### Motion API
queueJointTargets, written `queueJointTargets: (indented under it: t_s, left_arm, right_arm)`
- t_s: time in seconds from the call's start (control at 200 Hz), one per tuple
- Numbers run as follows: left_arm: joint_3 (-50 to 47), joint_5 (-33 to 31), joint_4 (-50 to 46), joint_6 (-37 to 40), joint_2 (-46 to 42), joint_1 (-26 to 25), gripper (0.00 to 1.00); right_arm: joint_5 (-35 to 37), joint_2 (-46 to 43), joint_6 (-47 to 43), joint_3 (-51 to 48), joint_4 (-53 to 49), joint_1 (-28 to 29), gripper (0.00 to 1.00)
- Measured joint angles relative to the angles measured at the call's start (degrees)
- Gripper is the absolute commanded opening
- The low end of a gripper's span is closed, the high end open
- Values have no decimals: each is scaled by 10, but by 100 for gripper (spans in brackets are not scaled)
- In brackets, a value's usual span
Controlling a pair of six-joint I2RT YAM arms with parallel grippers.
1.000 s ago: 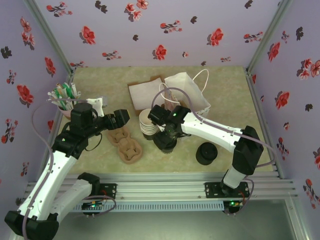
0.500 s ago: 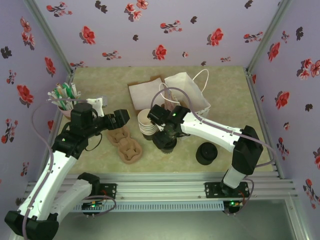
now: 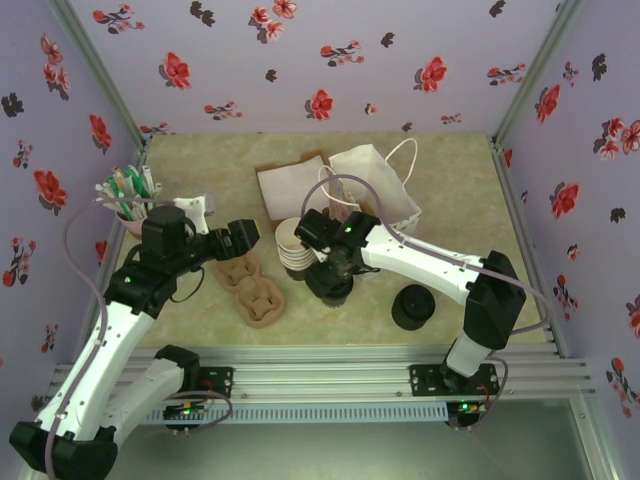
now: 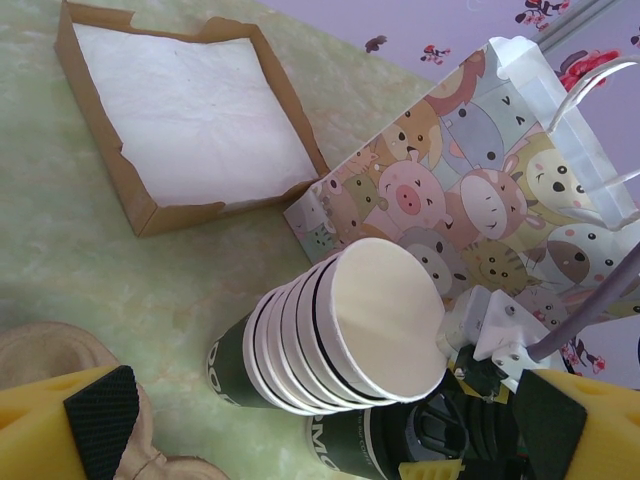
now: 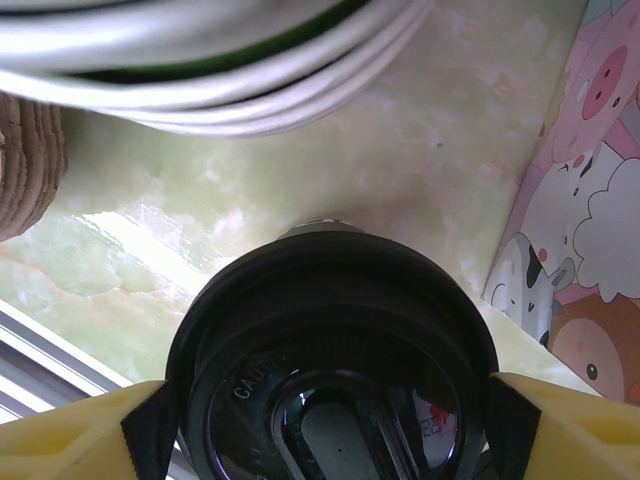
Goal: Pack the takeout coffee
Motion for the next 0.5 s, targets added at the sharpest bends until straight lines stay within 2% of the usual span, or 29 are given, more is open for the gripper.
queueJointTargets:
  t_s: [0.5]
  left_arm:
    - [0, 0, 0, -2, 0, 0, 99]
  right_arm:
    - [8, -42, 0, -34, 31, 0, 86]
